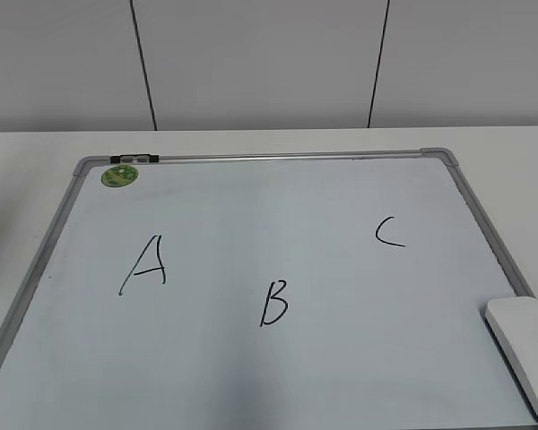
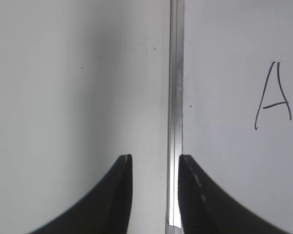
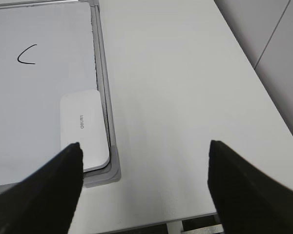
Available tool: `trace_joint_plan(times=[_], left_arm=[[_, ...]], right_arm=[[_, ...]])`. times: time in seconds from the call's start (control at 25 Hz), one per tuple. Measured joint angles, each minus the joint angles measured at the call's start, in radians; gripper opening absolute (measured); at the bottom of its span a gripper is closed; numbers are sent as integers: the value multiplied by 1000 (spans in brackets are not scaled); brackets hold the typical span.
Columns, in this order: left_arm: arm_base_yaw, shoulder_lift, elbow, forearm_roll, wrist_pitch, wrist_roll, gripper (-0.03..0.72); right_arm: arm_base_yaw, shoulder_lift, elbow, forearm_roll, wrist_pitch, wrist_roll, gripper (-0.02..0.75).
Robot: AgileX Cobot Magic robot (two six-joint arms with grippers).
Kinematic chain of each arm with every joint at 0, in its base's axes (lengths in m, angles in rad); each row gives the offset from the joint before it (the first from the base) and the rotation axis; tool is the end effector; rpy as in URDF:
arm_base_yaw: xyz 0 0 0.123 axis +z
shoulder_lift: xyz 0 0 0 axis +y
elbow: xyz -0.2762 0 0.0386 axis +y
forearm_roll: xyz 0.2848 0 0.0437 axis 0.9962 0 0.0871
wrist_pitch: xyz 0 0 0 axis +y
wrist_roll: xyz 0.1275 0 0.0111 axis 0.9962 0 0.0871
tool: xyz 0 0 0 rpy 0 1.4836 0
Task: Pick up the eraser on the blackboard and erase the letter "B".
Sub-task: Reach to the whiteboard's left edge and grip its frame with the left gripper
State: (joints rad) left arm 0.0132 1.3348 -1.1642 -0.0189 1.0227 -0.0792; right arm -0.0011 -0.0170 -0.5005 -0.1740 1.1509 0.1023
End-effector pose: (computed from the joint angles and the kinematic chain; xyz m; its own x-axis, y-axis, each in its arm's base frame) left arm 0.3184 0.0021 0.2809 -0.8898 -0.1007 -0.4452 -0.0854 0.9949 -0.0542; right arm 0.0574 -0.0203 0.2707 -0.5101 0.0309 -0.8595 0.1524 0.9868 -0.0549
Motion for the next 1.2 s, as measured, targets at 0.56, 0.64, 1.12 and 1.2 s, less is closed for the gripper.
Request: trace_joint_plan(times=[0.56,0.64,1.12,1.2], left_arm=[[-47,325,-213,-6,5,0,241],[-45,360,-240,-2,10,0,241],[-45,546,-283,2,-7,6,241],[-45,578,-283,-4,-18,12,241]], right_arm=[[0,0,0,0,0,0,590],[0,0,0,0,0,0,590],[0,0,0,0,0,0,590],[0,0,0,0,0,0,590]])
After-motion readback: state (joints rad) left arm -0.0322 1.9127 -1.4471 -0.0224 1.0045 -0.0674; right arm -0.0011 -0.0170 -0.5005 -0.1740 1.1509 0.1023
